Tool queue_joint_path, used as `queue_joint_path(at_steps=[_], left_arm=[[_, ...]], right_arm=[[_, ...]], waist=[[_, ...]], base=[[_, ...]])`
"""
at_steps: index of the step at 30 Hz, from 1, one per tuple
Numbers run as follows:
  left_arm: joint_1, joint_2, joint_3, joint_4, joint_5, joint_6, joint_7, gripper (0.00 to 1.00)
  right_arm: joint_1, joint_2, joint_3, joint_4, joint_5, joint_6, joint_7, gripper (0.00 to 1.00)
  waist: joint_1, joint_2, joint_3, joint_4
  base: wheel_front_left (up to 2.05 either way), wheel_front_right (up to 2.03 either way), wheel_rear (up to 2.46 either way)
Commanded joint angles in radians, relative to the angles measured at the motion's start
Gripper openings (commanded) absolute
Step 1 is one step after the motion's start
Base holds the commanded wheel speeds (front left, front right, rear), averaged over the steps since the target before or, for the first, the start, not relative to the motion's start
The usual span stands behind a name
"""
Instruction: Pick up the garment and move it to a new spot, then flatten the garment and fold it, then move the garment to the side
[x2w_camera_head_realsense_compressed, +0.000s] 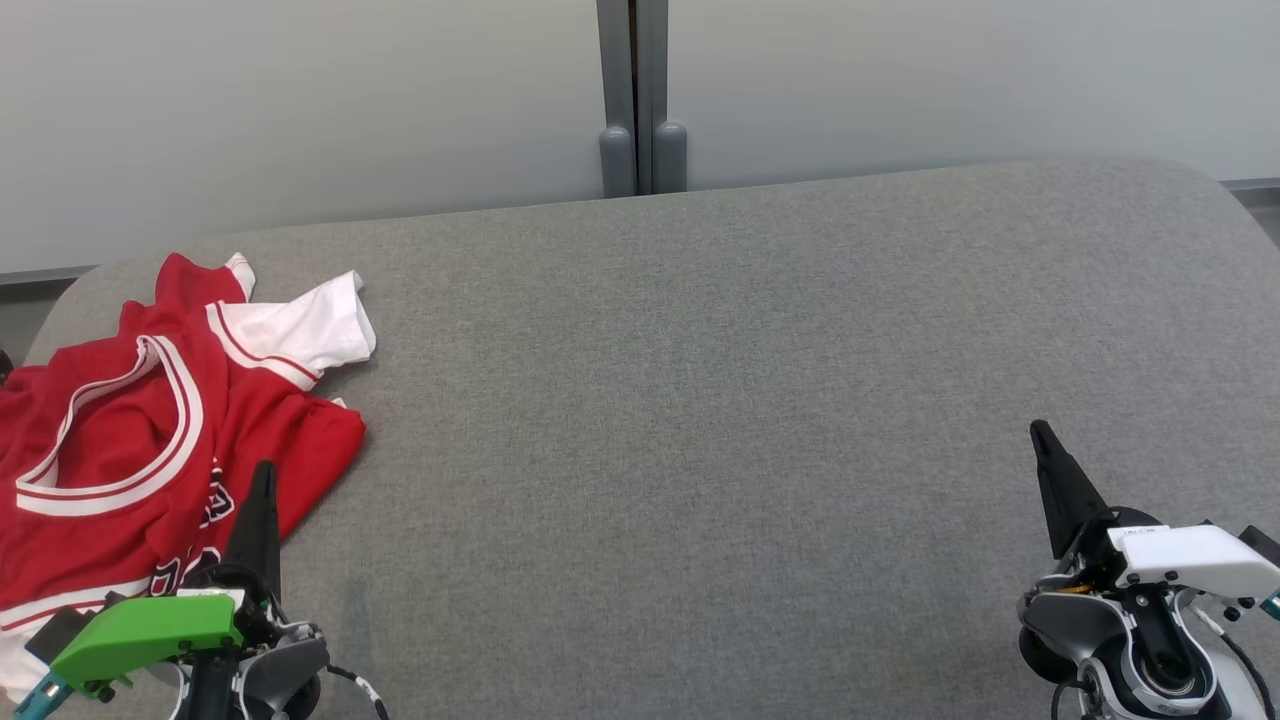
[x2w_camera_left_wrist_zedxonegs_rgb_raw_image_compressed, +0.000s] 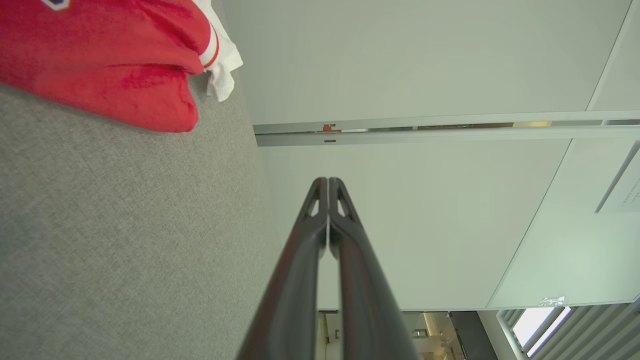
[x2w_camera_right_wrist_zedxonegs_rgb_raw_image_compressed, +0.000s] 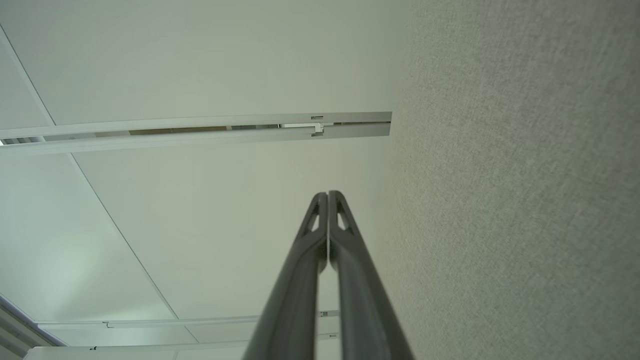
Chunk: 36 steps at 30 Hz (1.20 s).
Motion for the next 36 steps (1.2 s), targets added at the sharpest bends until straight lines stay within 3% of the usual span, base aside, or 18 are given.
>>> queue_joint_path(at_steps=[1, 36], left_arm=[[-0.016, 0.001, 0.001, 0.001, 0.006, -0.006, 0.002, 0.00], [-0.016, 0.001, 0.001, 0.001, 0.006, -0.006, 0.002, 0.00]], right_arm=[[-0.005, -0.001, 0.000, 0.002, 0.007, 0.000, 0.003, 0.00], [-0.005, -0.001, 0.000, 0.002, 0.007, 0.000, 0.003, 0.00]], waist=[[0.0000, 0.0000, 0.000, 0.000], [0.0000, 0.0000, 0.000, 0.000]], base=[[0.00, 0.00, 0.00], [0.00, 0.00, 0.00]])
